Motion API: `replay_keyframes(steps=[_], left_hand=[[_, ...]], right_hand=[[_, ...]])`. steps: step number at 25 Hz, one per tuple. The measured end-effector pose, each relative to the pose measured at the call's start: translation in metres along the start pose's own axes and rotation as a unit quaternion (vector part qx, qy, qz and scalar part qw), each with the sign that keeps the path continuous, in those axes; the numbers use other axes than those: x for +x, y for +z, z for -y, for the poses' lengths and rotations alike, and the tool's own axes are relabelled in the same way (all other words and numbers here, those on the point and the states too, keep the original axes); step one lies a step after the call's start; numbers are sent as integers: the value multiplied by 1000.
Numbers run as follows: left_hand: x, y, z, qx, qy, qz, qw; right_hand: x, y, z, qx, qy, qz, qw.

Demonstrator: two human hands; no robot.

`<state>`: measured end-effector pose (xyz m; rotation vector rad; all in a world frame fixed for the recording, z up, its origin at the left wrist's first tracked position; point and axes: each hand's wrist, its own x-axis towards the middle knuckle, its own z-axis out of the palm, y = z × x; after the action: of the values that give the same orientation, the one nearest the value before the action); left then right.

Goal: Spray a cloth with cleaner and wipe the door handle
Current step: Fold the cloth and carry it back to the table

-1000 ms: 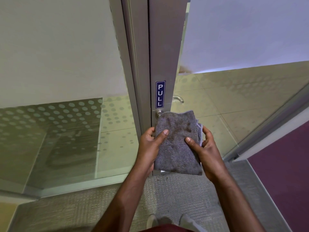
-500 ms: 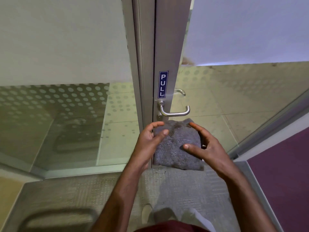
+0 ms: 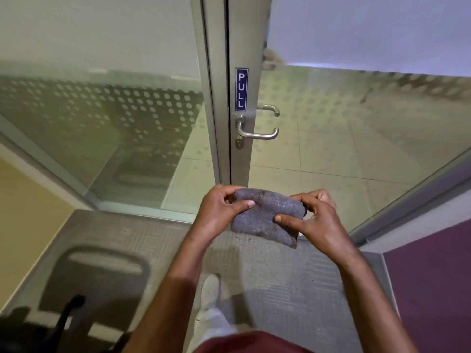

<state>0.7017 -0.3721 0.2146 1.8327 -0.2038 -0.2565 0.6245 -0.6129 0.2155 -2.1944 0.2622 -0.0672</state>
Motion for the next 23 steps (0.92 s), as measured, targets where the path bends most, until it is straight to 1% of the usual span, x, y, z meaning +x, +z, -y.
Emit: replay_keyframes(steps=[1,2,4,5,6,9,11,14,19,21,23], left_hand=[[-19,10,3,17,-1,-26,1000],[-37,17,6,5,-12,-35,999],[-73,27,7,-85,-48,-22,995],[-90,30,8,-119,-58,-25,991],[-107,31,10,-126,-63,-46,989],[-152,28,19,-85,-79,-114,987],[-184,21,27,-85,-93,-160,979],[-227,9,41,-108,-120,-215,963],[-309,-14,60,-192,-147,-286,927],[-349,-26,66,-215,-162,-308,913],[-393,-39,71,-228,-173,-305,908]], right_hand=[[-12,-2,-5,42,3,17,999],[-23,-3,-9,105,11,42,993],[-45,-1,-13,239,32,107,964],[-55,2,-13,271,41,123,954],[-65,7,-11,285,46,132,948],[-89,25,-4,317,55,152,934],[-106,42,2,320,51,183,928],[-133,69,7,322,50,231,917],[-181,112,24,319,60,327,888],[-206,131,34,310,63,364,876],[-232,151,42,313,79,391,862]])
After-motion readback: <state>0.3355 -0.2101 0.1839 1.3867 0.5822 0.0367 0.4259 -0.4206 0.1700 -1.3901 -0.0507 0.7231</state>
